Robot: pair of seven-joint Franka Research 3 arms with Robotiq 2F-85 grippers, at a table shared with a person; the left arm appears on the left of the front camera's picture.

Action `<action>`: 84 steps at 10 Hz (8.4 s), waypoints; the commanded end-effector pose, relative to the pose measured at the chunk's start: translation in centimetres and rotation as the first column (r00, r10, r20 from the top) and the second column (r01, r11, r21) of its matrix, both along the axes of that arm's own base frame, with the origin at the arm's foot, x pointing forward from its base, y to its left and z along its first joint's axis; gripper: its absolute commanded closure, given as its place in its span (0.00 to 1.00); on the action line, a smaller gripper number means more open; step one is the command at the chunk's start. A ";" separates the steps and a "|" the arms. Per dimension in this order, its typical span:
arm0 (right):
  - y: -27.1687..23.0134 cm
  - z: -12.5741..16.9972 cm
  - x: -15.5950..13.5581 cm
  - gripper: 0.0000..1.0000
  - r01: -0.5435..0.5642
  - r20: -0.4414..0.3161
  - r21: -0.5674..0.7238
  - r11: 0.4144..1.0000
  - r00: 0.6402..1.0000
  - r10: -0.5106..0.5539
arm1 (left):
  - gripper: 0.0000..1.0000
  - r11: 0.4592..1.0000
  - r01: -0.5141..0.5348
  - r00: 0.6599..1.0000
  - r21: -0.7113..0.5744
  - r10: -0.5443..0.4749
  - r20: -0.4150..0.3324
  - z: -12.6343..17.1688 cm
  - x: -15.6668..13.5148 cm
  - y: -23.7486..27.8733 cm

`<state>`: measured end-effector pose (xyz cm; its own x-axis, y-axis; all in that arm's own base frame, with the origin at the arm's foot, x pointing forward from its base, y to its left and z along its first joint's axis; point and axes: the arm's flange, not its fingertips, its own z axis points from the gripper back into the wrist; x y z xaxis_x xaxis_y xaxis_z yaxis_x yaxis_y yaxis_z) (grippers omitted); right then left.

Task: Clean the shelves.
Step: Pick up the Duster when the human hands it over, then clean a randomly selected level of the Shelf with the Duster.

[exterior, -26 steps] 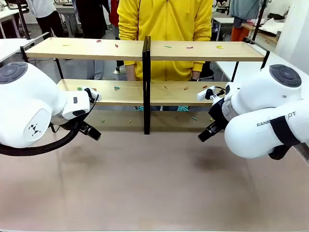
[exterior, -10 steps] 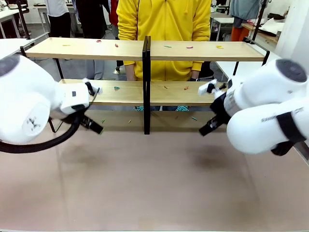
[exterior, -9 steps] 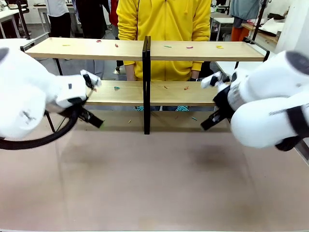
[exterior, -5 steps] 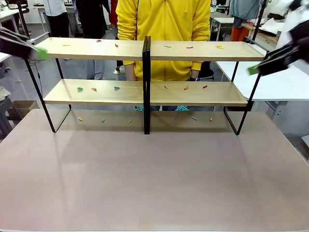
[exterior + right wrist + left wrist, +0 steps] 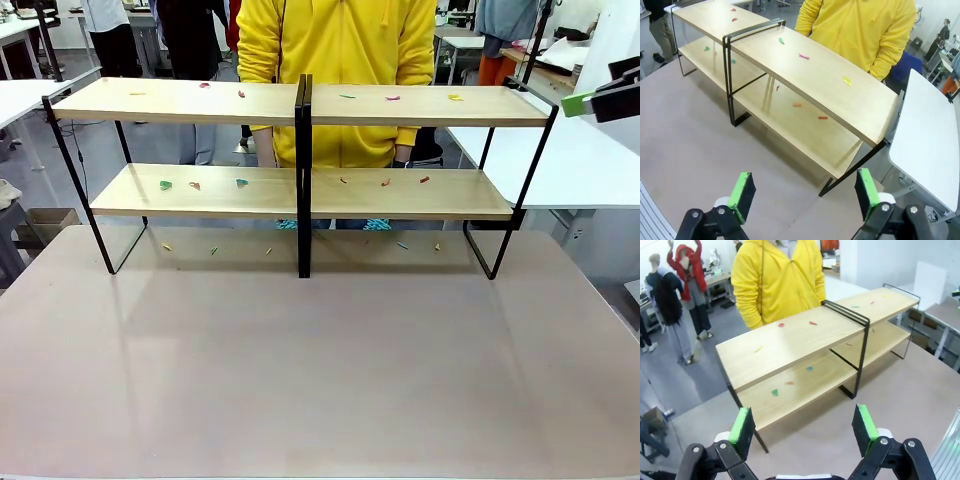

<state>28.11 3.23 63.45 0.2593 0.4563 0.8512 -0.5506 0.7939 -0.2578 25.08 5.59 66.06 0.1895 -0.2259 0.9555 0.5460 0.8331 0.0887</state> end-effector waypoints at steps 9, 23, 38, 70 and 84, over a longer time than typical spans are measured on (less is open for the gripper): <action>-0.2 -6.7 -1.7 0.00 0.035 0.024 -0.006 0.999 0.999 -0.035 | 0.00 0.991 -0.061 0.993 0.121 0.073 -0.090 -15.8 -5.4 -7.5; -0.4 -5.2 -4.6 0.00 0.099 -0.081 0.204 0.974 0.993 -0.084 | 0.00 0.993 -0.033 0.994 0.118 0.045 -0.101 -1.3 1.9 -5.1; -1.2 1.6 -2.1 0.00 0.098 -0.064 0.216 0.972 0.994 -0.086 | 0.00 0.990 0.143 0.958 -0.013 -0.142 -0.250 0.5 3.2 -5.9; -1.2 1.6 -2.1 0.00 0.098 -0.064 0.216 0.972 0.994 -0.086 | 1.00 0.723 0.064 0.498 -0.687 -0.620 -0.606 -1.1 24.3 -15.2; -1.2 1.6 -2.1 0.00 0.098 -0.064 0.216 0.972 0.994 -0.086 | 1.00 0.666 -0.364 0.810 -0.651 -0.119 -0.574 0.8 -1.3 17.7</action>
<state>25.88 2.06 65.09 0.3434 0.2391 0.9082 -0.4767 0.8776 -0.0508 24.32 22.54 66.65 0.6898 0.5152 0.5087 0.1749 0.5632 -0.8076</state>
